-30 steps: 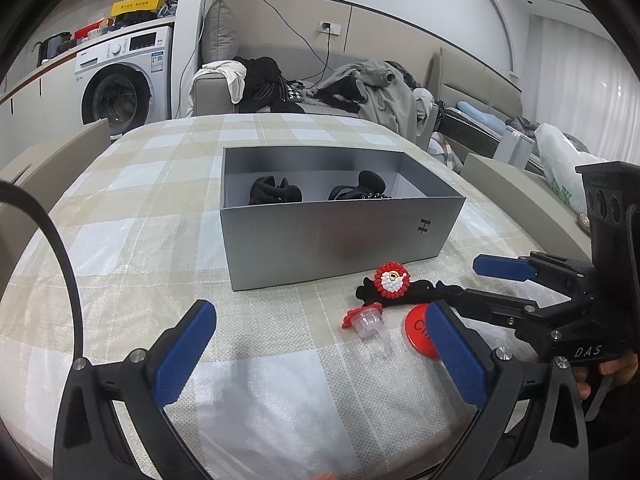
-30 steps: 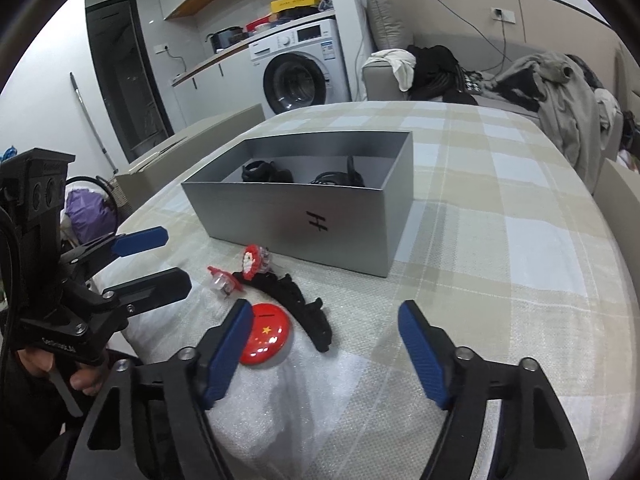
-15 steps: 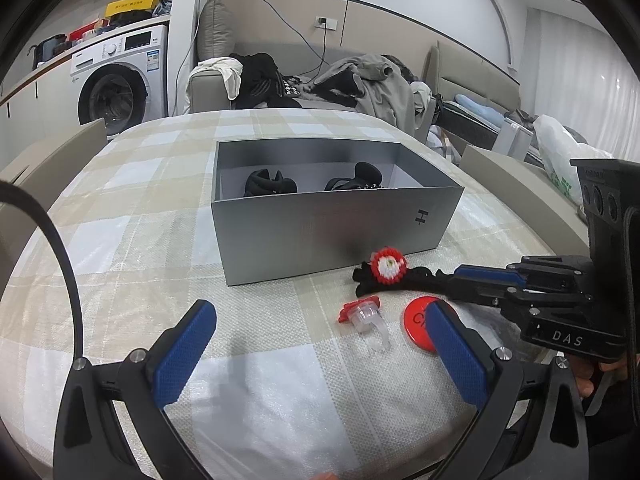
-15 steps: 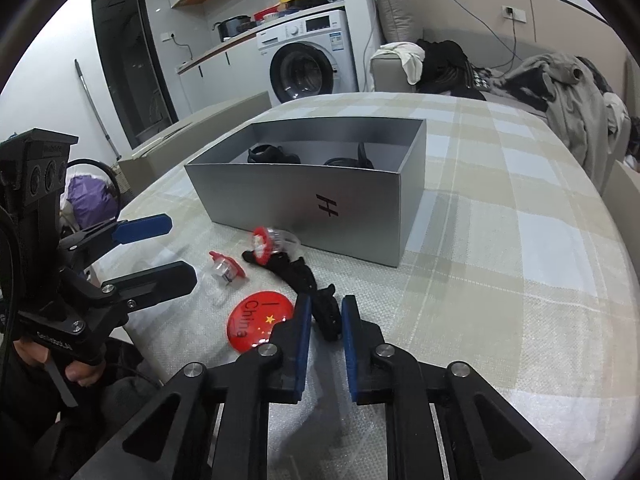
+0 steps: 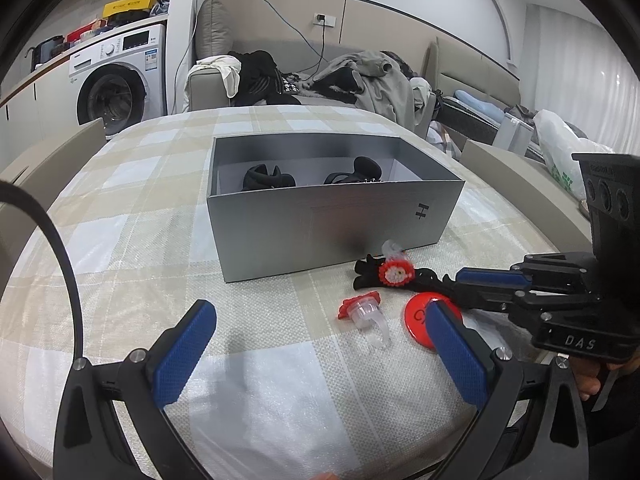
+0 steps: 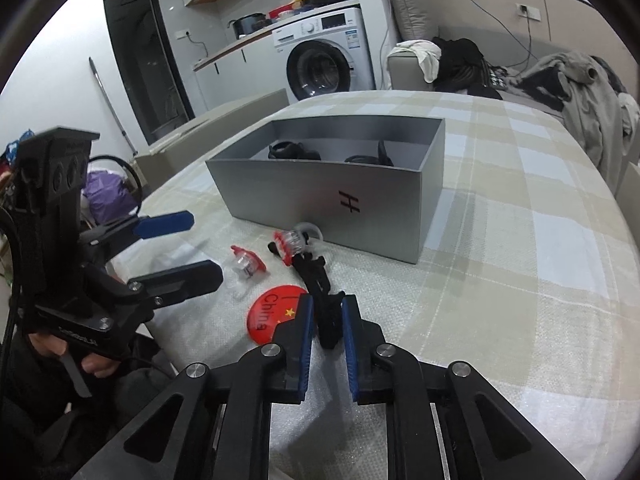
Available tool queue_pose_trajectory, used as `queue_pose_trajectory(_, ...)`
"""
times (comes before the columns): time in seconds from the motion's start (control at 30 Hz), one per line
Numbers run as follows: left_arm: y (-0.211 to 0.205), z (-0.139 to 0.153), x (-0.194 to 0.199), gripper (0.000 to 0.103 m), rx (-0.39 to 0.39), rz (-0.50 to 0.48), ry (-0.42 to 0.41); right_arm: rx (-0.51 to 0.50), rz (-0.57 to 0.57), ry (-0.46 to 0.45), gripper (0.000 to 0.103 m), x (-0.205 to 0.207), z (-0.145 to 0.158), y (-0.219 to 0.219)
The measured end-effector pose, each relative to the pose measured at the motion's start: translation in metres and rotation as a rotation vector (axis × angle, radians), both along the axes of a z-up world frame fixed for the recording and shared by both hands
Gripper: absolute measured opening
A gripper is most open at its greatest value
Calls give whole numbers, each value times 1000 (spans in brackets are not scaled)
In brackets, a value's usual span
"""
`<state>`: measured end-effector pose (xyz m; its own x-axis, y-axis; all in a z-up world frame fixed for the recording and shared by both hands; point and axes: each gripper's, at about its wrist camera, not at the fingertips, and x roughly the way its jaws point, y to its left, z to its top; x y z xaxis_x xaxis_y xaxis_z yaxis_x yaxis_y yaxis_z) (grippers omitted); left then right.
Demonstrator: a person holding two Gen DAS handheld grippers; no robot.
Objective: Organize jewelry
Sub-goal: 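Lift the black clip with the right tool while the left tool reaches the clear plastic item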
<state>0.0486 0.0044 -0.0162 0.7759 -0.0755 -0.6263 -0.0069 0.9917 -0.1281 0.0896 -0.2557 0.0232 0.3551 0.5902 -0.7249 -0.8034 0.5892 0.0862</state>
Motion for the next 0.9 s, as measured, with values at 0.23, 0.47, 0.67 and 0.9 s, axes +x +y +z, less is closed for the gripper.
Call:
queue_pose_trajectory(0.23,-2,-2,1,102,5,-5,10,-13,-4,-26,16,-1,-3,4)
queue_pose_trajectory(0.47,-4,-3,3,102,13,-12,22,5,-13,3,19,4,-2,2)
queue_pose_trajectory(0.67,-5,-3,2,102,16,-14,20,-23,-50,-45,19,2,-1,1)
queue_pose_trajectory(0.9,-5,-4,2,102,17,-15,24,-26,-42,-46,27,4,-1,2)
